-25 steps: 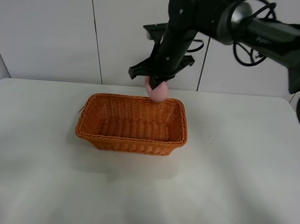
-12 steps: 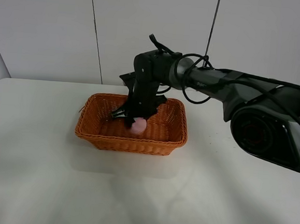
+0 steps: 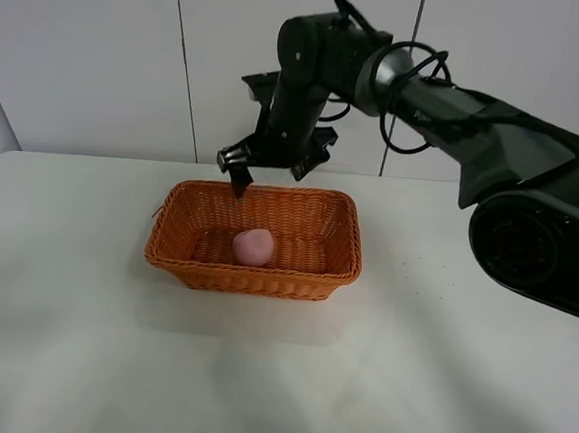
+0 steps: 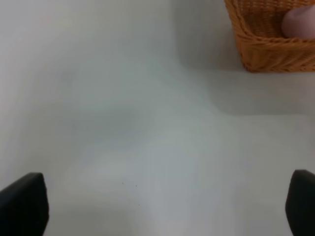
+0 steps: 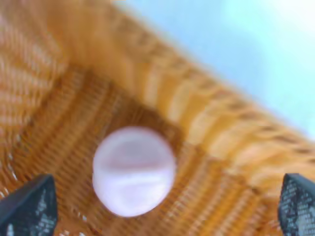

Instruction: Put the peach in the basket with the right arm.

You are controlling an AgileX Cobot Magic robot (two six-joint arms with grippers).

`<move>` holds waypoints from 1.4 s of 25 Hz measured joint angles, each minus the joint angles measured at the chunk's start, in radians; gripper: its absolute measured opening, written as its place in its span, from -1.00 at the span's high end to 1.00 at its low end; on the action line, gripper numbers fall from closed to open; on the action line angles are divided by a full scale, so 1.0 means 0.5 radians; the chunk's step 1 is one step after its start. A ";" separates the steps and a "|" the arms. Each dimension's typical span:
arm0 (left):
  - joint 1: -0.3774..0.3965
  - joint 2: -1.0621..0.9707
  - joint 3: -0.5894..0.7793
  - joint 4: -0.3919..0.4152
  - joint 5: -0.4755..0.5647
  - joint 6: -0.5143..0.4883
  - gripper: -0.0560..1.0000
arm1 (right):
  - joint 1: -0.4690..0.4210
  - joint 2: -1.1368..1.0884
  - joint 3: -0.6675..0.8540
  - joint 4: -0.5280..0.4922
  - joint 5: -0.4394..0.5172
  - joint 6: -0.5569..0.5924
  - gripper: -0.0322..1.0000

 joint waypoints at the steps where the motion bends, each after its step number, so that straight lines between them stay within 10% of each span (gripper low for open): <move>1: 0.000 0.000 0.000 0.000 0.000 0.000 -0.98 | -0.024 -0.020 -0.041 0.000 0.011 0.000 -0.41; 23: 0.000 0.000 0.000 0.000 0.000 0.000 -0.98 | -1.241 -0.104 -0.085 -0.028 0.033 -0.042 -0.41; 35: 0.000 0.000 0.000 0.000 0.000 0.000 -0.98 | -1.266 -0.309 0.053 0.046 0.031 -0.095 -0.41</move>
